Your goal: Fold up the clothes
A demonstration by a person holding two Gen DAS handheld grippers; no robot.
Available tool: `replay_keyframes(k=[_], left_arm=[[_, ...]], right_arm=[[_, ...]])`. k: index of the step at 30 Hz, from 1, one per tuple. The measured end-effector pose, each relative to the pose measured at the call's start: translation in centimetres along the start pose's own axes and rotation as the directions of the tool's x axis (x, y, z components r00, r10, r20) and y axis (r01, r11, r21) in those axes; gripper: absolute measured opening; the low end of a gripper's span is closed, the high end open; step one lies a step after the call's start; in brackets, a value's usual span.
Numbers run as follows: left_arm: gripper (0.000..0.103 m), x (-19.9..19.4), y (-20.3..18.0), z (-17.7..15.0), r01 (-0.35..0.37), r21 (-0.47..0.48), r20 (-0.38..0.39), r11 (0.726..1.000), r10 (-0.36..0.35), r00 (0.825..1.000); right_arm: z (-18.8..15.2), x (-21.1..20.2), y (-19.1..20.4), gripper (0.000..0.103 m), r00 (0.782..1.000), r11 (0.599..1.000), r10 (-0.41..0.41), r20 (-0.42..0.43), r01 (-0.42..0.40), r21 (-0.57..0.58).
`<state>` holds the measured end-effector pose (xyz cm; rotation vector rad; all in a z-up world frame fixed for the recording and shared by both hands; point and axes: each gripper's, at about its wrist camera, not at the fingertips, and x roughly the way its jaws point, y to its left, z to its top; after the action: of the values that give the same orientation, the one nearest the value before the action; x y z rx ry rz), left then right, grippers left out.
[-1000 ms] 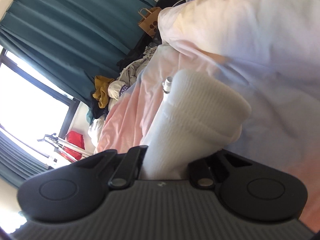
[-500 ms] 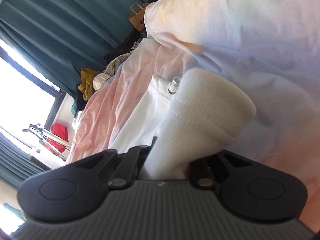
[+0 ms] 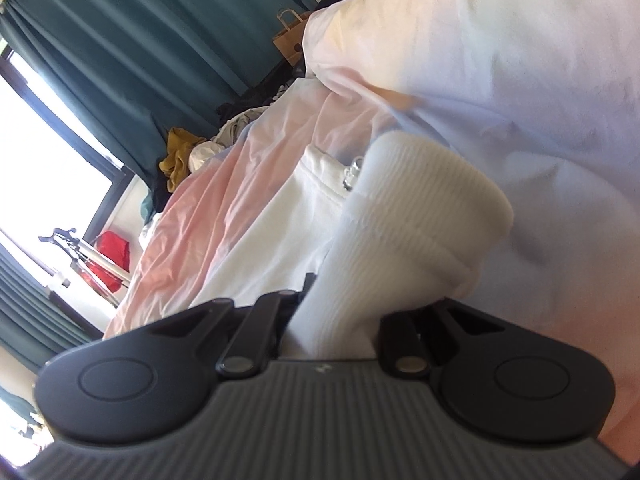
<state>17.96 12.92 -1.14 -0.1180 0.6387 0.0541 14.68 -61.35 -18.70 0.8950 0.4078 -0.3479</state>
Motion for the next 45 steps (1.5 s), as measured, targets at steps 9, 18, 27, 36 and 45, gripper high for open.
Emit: replay_keyframes(k=[9,18,27,36,45], left_arm=[[0.09,9.8,-3.2,-3.2,-0.007,0.078,-0.17,0.997,0.02,0.985],[0.091,11.5,-2.0,-3.6,-0.004,0.063,-0.177,0.998,0.015,0.984],[0.091,8.8,0.2,-2.0,0.061,-0.001,-0.121,0.998,-0.06,0.991],[0.091,6.0,2.7,-0.3,0.112,-0.059,-0.052,0.992,-0.115,0.992],[0.091,5.7,5.7,0.6,0.123,-0.123,-0.035,0.985,-0.128,0.991]], right_arm=[[0.2,-1.0,2.2,0.013,0.998,0.995,-0.014,0.055,0.019,-0.099],[-1.0,-5.5,12.2,0.013,0.976,0.929,0.054,0.213,0.029,-0.368],[-7.6,-10.4,24.4,0.013,0.943,0.786,0.201,0.267,0.008,-0.619],[-18.9,-10.7,31.8,0.013,0.944,0.597,0.277,0.18,-0.022,-0.802],[-33.6,-5.7,31.2,0.014,0.986,0.229,0.151,-0.065,-0.099,-0.968]])
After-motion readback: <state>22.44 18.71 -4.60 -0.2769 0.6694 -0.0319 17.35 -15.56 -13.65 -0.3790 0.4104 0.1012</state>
